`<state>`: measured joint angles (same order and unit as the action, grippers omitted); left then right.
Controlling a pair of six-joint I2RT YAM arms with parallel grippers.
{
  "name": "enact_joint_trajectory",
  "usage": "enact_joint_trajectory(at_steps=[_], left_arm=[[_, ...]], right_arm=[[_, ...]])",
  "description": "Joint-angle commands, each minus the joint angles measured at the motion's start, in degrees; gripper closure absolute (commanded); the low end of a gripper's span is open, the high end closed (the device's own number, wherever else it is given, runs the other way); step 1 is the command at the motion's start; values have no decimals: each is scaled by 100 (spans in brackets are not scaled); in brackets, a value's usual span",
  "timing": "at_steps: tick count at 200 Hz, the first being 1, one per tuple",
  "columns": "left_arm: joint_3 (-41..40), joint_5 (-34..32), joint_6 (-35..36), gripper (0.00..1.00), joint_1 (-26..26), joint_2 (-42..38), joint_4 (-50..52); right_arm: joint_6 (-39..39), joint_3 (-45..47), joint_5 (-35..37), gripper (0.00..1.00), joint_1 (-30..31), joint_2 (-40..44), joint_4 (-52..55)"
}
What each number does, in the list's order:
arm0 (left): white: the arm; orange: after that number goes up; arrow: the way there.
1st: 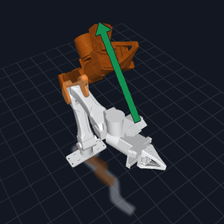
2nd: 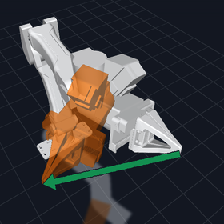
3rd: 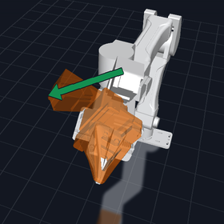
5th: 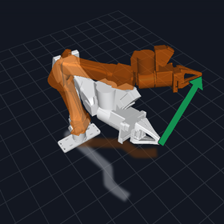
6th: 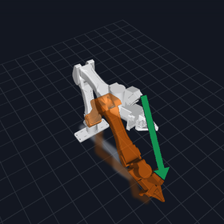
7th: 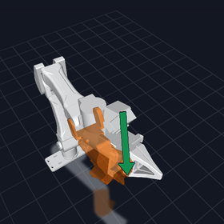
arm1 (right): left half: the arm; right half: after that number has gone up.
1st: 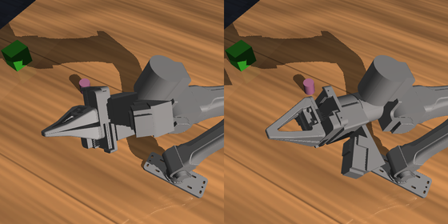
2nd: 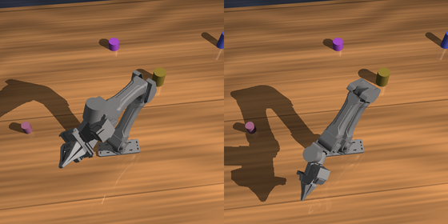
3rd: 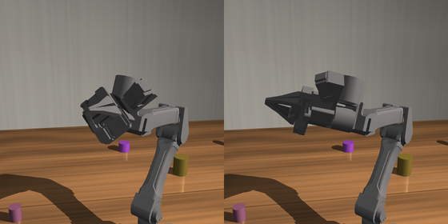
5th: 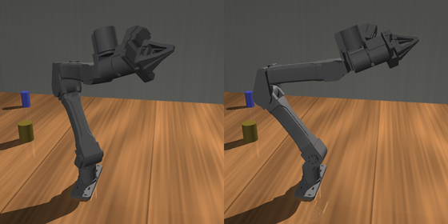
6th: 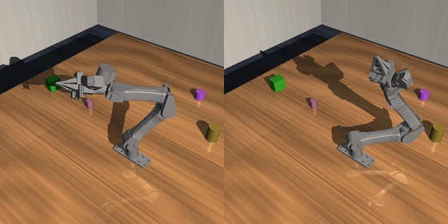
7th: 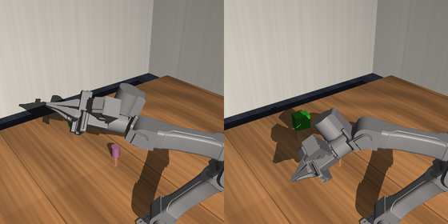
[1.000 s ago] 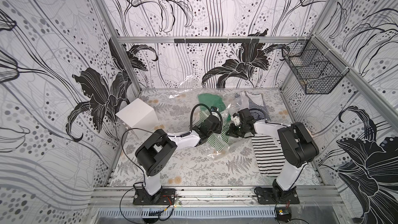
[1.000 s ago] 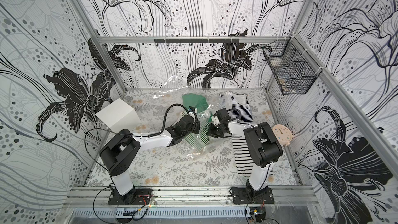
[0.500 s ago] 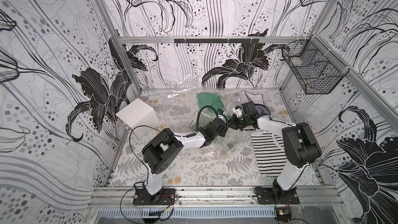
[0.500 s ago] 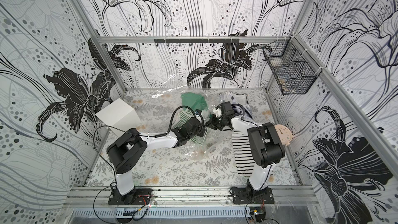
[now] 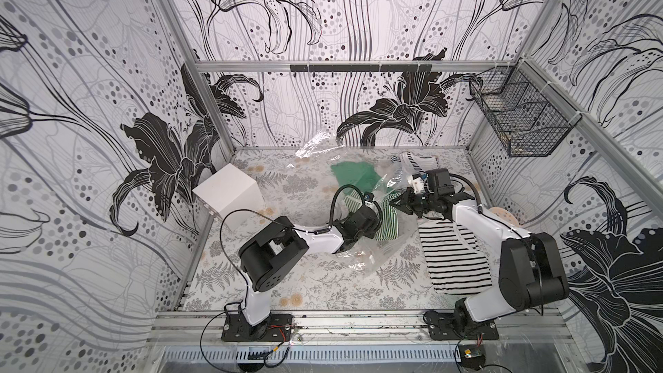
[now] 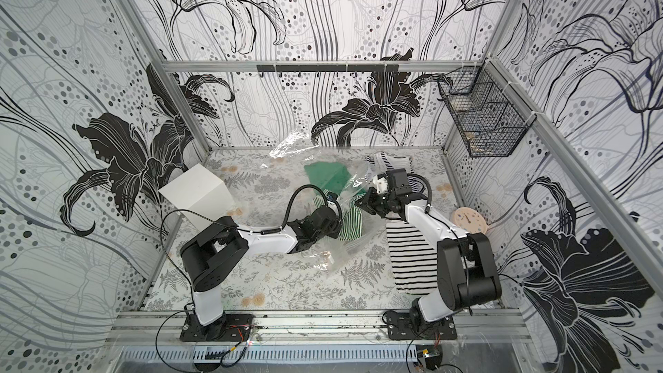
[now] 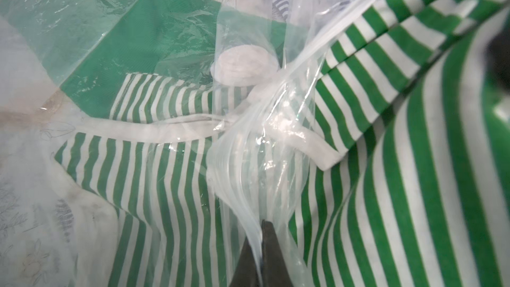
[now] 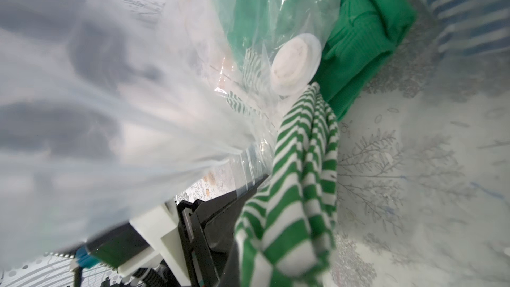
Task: Take the tank top out of the vacuum bag
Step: Take out the tank top from the vacuum bag.
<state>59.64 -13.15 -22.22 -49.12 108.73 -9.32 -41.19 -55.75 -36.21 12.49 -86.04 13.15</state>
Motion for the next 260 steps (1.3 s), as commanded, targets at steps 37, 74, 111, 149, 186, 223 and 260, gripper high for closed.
enact_joint_trajectory(at_steps=[37, 74, 111, 149, 186, 223, 260], left_arm=[[602, 663, 579, 100, 0, 202, 686], [679, 816, 655, 100, 92, 196, 670], [673, 1010, 784, 100, 139, 302, 544], [440, 1069, 863, 100, 207, 345, 272], [110, 1055, 740, 100, 261, 315, 18], [75, 724, 498, 100, 412, 239, 17], [405, 173, 245, 100, 596, 262, 355]], right_arm=[[-30, -266, 1076, 100, 959, 131, 374], [-190, -210, 1613, 100, 1305, 290, 566], [68, -603, 2307, 100, 1284, 1018, 1578], [-301, -128, 2694, 100, 1212, 1989, 1959], [-987, 661, 3245, 100, 966, 3380, 2328], [-1259, 1348, 3434, 100, 153, 4530, 3228], [-643, 1827, 2601, 100, -666, 4384, 3401]])
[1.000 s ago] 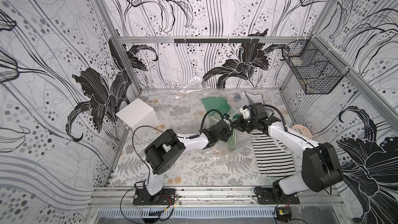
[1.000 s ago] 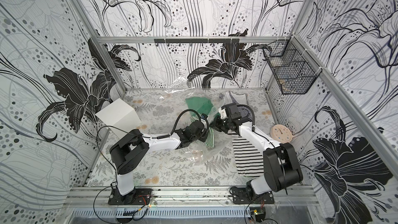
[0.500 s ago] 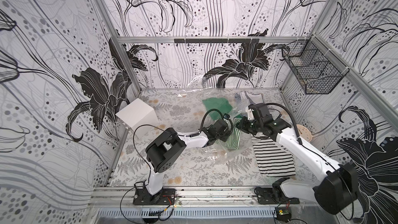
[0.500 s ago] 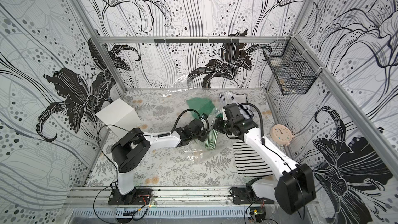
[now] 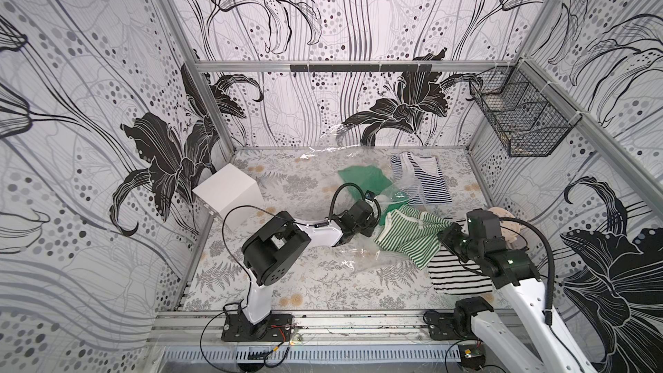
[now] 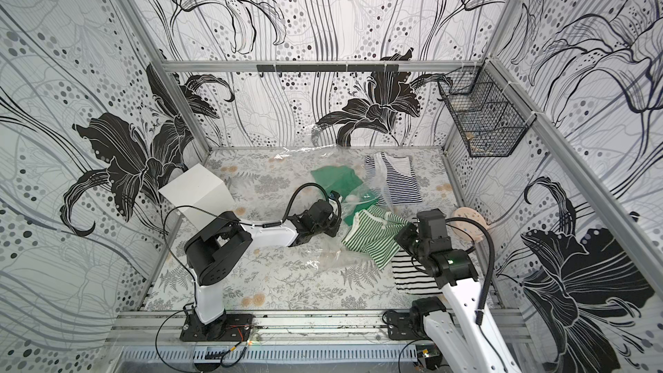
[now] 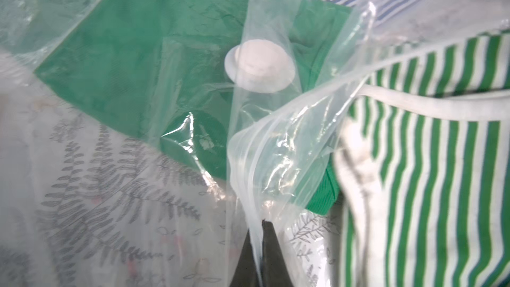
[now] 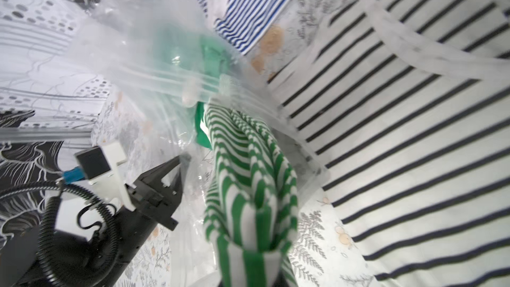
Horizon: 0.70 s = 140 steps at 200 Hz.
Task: Take the tank top out of the vacuum bag
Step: Take out the tank top from the vacuum bag.
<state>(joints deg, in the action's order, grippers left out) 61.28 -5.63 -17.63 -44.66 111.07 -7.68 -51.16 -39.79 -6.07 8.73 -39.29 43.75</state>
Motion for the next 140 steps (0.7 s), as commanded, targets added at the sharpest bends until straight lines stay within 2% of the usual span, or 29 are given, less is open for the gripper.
enact_joint_trajectory(at_steps=[1, 21, 47, 78, 105, 126, 140], left_arm=[[256, -601, -214, 100, 150, 28, 216], [569, -1081, -391, 100, 182, 1, 750], [708, -1526, -424, 100, 286, -31, 974], [687, -1503, -220, 100, 611, -52, 839], [563, -1592, -171, 100, 908, -152, 811], [319, -1461, -36, 100, 1127, -279, 597], [322, -1439, 55, 100, 1286, -278, 648]], right_arm=[[371, 238, -426, 100, -301, -317, 347], [798, 166, -591, 100, -545, -1057, 501], [1396, -19, -610, 100, -636, -1762, 582], [1755, 193, -1440, 100, -635, -1822, 136], [2243, 196, -2143, 100, -631, -1995, 181], [2556, 172, -2413, 100, -636, -2325, 294], [2637, 182, -2244, 100, -635, -2463, 418]])
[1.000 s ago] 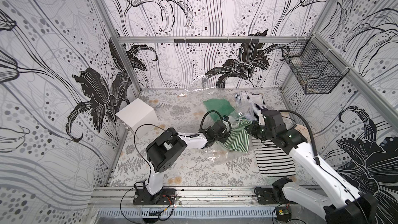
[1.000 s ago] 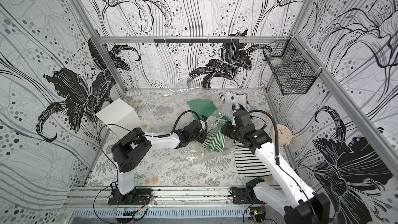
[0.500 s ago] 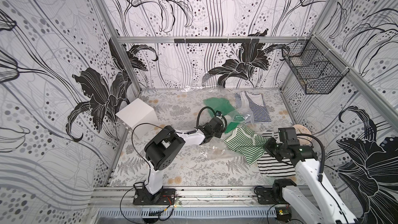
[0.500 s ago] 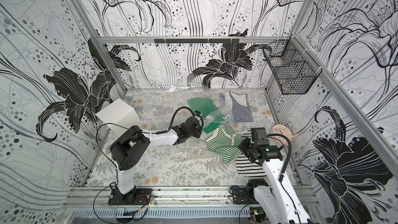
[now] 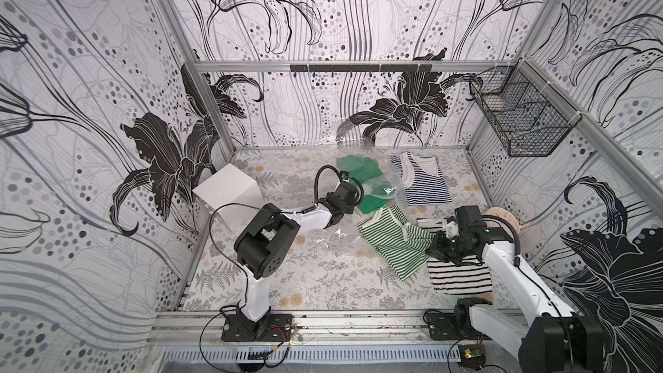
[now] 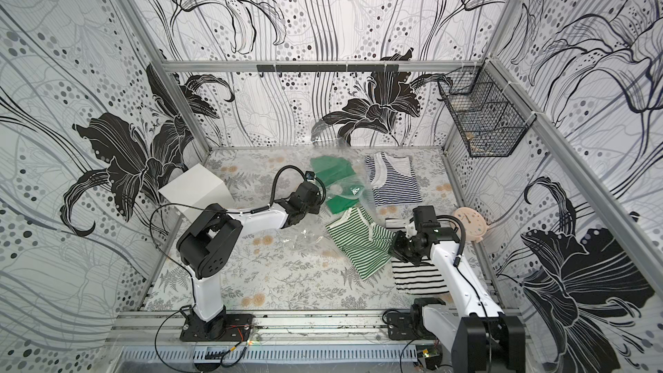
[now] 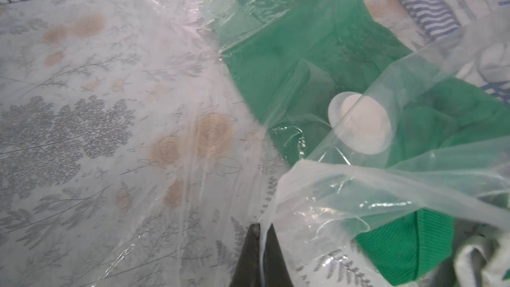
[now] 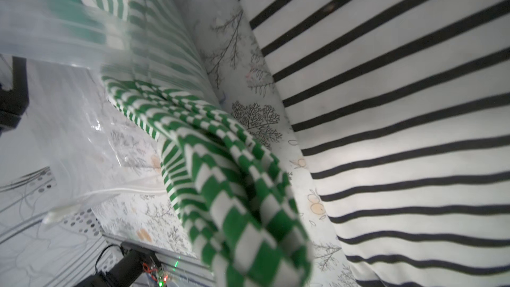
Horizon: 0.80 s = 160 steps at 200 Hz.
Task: Take the tank top out of the vacuum bag
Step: Take out the tank top from the vacuum bag.
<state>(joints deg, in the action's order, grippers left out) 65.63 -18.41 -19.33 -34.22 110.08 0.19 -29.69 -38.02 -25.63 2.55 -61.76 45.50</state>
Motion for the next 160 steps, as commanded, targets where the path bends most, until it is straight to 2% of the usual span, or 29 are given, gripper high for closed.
enact_joint_trajectory(at_steps=[1, 56, 76, 105, 139, 160], left_arm=[[-112, -161, 227, 100, 254, -180, -136], [-119, -343, 365, 100, 852, -501, -30], [-165, -303, 397, 100, 1176, -589, -36], [-217, -203, 374, 100, 1547, -729, -63], [-134, -129, 525, 100, 1671, -665, -28], [-111, -46, 512, 100, 1775, -577, -67]], right_arm=[[482, 0, -277, 100, -17, -224, 242], [486, -233, 147, 100, -16, -991, 273], [497, -267, 555, 100, -54, -1098, 225], [438, -280, 971, 100, -482, -1245, 124], [418, -729, 1326, 100, -926, -1597, 42], [113, -841, 1309, 100, -1195, -1473, -196]])
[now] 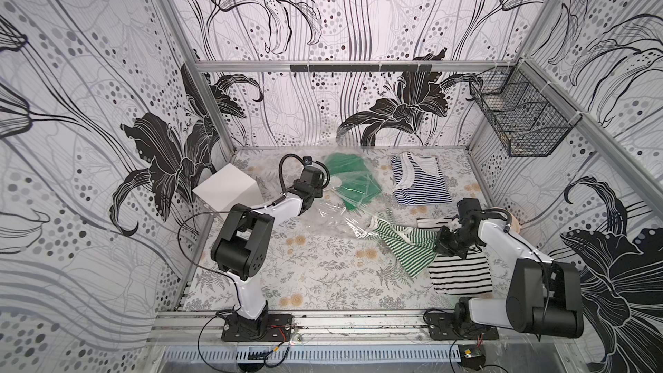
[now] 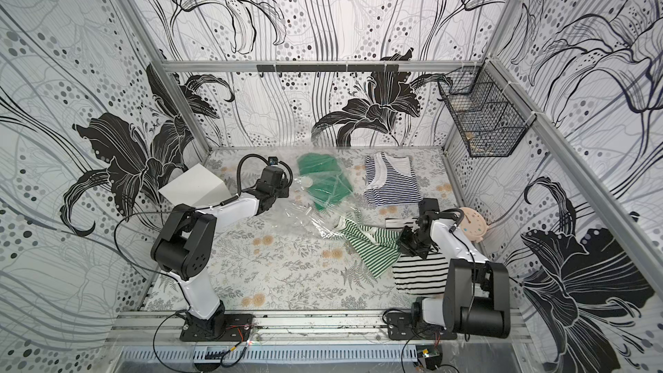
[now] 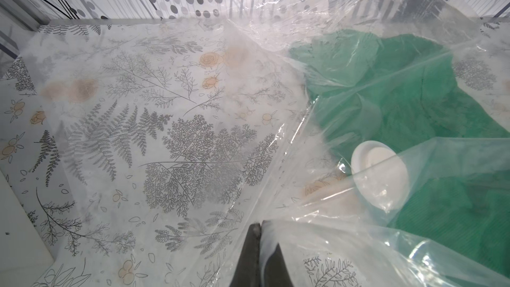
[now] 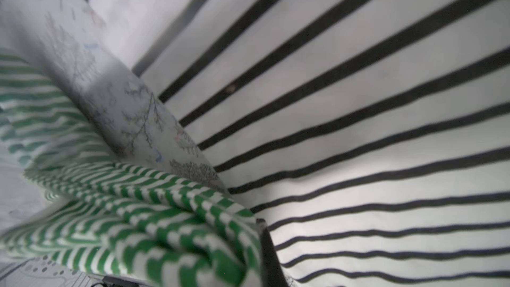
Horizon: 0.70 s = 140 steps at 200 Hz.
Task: Take the tank top out of the vacuum bag
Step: Take out the tank top from the vacuum bag.
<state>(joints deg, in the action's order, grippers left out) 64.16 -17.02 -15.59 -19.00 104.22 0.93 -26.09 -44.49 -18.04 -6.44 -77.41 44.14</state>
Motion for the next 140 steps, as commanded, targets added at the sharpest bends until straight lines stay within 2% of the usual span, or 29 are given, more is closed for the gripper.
enact_joint_trajectory(at_steps=[1, 27, 73, 96, 117, 140], left_arm=[[35, -178, 141, 100, 255, 14, -143], [91, -144, 110, 100, 366, 97, -180], [99, 39, 47, 100, 605, 160, -282], [141, 232, 75, 100, 612, 140, -310], [101, 671, -63, 100, 546, 54, -531], [181, 621, -16, 100, 164, 160, -614]], right_arm=[[-261, -201, 549, 100, -297, 102, -71], [-476, -361, 764, 100, -335, 33, -142], [-793, -170, 695, 100, -684, -165, -511], [-736, -135, 323, 100, -622, -364, -696], [-641, -83, 308, 100, 69, -372, -738], [-964, 88, 43, 100, 1187, -333, -1127]])
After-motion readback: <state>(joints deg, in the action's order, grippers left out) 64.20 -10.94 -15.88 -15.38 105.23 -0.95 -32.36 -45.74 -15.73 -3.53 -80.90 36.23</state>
